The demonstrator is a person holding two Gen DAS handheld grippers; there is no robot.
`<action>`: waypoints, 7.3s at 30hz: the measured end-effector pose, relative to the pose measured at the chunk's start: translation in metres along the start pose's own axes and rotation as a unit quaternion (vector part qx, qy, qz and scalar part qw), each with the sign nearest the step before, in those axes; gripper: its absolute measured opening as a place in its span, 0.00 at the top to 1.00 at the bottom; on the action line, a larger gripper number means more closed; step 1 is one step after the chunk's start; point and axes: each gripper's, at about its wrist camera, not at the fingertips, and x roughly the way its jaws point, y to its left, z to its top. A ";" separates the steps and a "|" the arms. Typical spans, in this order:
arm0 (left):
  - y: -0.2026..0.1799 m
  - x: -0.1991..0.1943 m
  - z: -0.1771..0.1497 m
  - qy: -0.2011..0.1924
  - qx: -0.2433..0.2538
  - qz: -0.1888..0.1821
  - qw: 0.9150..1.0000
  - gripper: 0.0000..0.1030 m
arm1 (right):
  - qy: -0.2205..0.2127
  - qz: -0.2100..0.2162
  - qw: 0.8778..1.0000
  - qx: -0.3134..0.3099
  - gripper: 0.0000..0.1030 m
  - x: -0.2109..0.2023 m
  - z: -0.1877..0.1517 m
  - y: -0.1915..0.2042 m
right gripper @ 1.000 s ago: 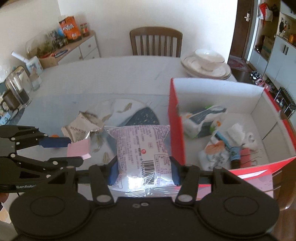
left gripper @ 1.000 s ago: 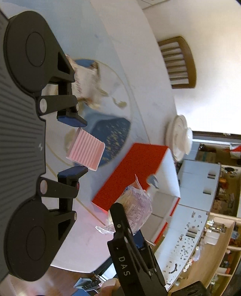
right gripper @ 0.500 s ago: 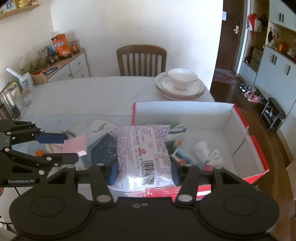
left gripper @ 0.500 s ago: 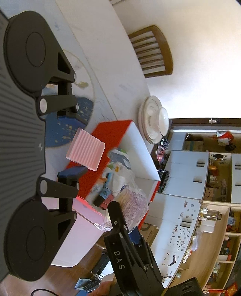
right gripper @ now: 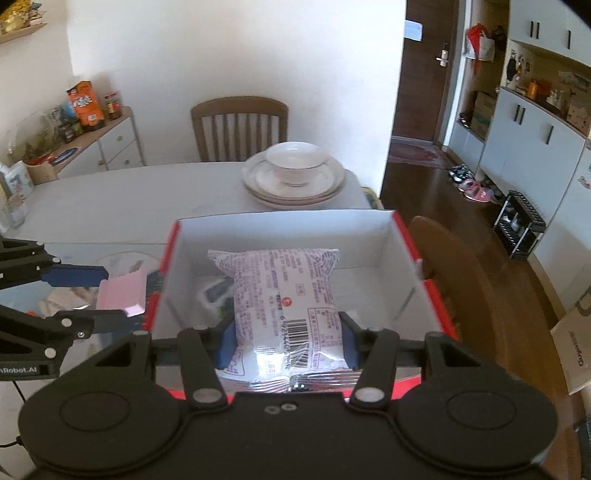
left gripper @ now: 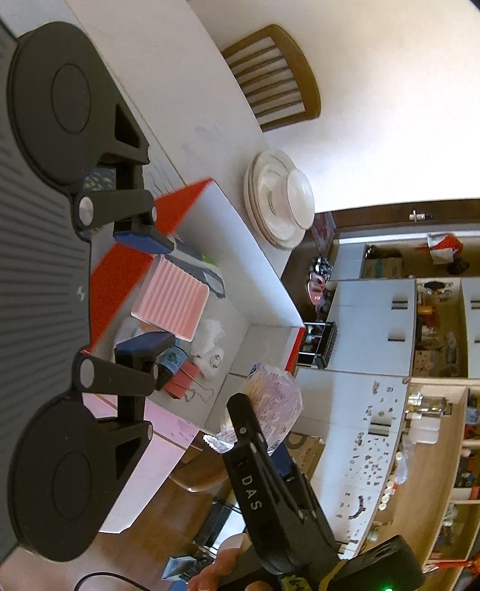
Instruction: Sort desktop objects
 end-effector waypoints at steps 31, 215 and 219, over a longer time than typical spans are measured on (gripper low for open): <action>-0.030 0.156 0.039 0.141 0.040 -0.026 0.989 0.57 | 0.095 -0.024 0.995 -0.018 0.48 0.151 0.035 -0.055; 0.212 -0.052 -0.232 0.086 -0.061 0.058 0.993 0.64 | 0.153 -0.014 0.988 0.025 0.43 0.186 -0.005 0.334; 0.210 -0.051 -0.230 0.089 -0.064 0.062 0.992 0.66 | 0.152 -0.019 0.988 0.027 0.46 0.182 -0.008 0.330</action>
